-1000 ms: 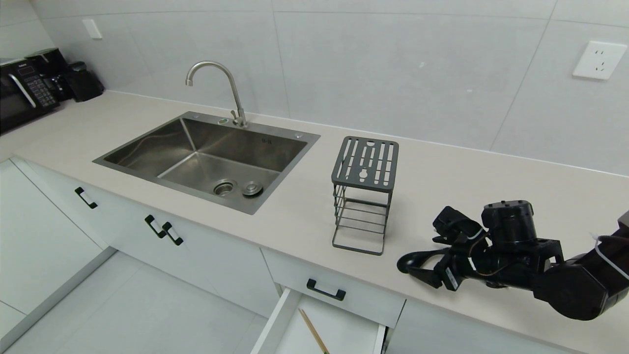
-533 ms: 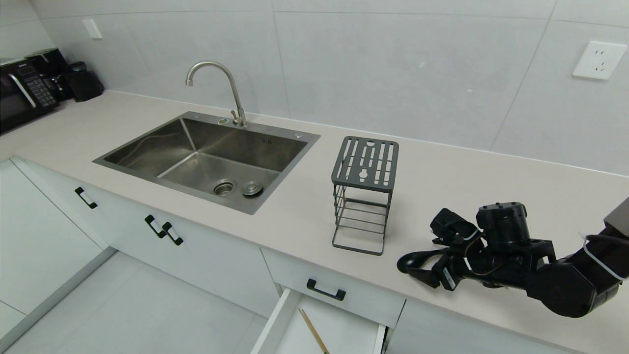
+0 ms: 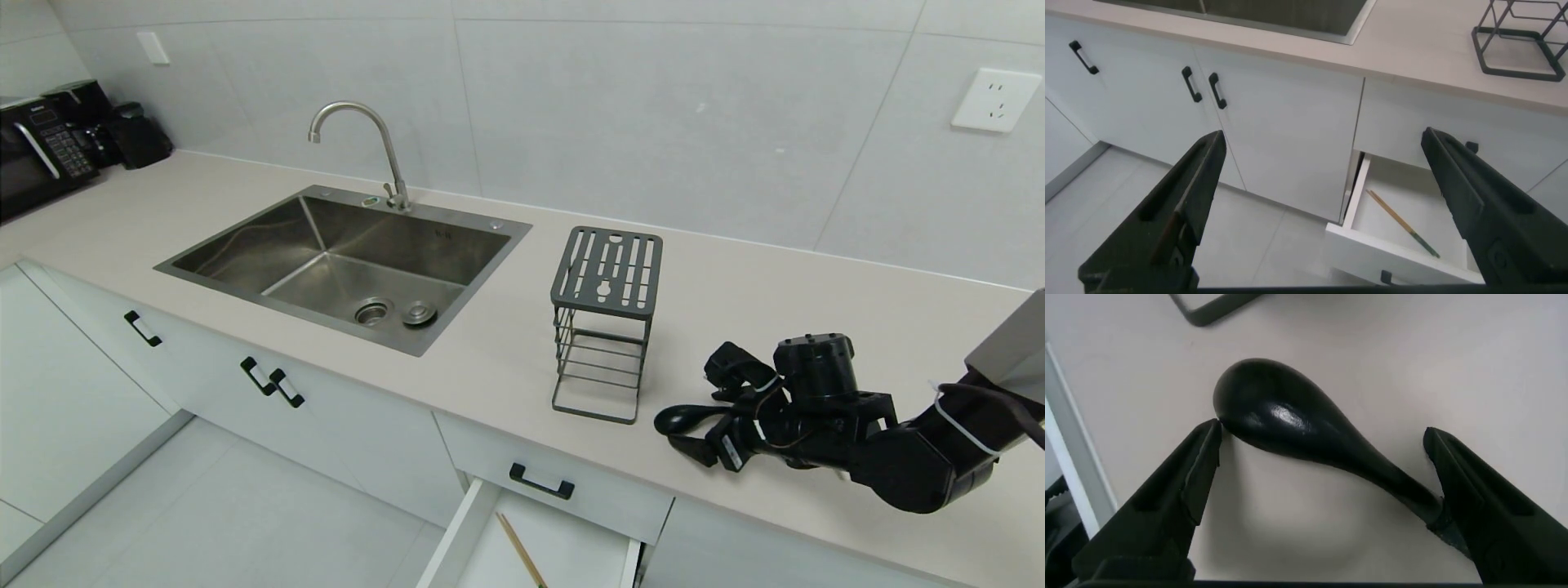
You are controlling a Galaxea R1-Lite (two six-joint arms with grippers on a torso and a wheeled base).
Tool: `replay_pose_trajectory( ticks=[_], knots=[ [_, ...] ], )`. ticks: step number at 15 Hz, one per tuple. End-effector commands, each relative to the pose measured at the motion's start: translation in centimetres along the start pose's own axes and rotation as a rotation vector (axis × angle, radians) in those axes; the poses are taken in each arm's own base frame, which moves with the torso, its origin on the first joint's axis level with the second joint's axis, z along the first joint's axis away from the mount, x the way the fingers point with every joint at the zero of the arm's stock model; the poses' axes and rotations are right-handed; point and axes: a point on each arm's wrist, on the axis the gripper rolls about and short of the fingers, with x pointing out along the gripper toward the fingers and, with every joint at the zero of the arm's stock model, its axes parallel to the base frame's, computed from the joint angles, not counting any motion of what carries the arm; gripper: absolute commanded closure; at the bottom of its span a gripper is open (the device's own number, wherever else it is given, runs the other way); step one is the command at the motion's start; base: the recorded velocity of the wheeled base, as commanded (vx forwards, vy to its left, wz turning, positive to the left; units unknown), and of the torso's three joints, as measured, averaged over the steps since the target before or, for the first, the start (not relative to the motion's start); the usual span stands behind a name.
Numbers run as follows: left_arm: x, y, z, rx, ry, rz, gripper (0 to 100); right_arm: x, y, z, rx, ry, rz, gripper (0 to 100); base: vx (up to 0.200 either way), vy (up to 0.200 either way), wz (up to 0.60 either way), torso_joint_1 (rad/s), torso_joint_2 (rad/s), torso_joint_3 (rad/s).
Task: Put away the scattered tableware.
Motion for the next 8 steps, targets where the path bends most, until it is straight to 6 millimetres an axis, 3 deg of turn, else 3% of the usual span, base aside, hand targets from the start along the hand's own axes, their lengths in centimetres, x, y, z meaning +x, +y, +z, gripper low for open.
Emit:
replay_pose_trajectory(
  ticks=[1, 2, 8],
  knots=[
    [0.00, 0.00, 0.00, 0.000, 0.000, 0.000, 0, 0.34, -0.05, -0.10, 0.025, 0.016, -0.035, 0, 0.000, 0.000, 0.00, 0.000, 0.00, 0.000],
    [0.00, 0.00, 0.00, 0.000, 0.000, 0.000, 0, 0.38, -0.07, -0.31, 0.041, 0.034, -0.069, 100, 0.000, 0.000, 0.00, 0.000, 0.00, 0.000],
    [0.00, 0.00, 0.00, 0.000, 0.000, 0.000, 0, 0.30, -0.08, -0.27, 0.041, 0.033, -0.073, 100, 0.000, 0.000, 0.00, 0.000, 0.00, 0.000]
  ],
)
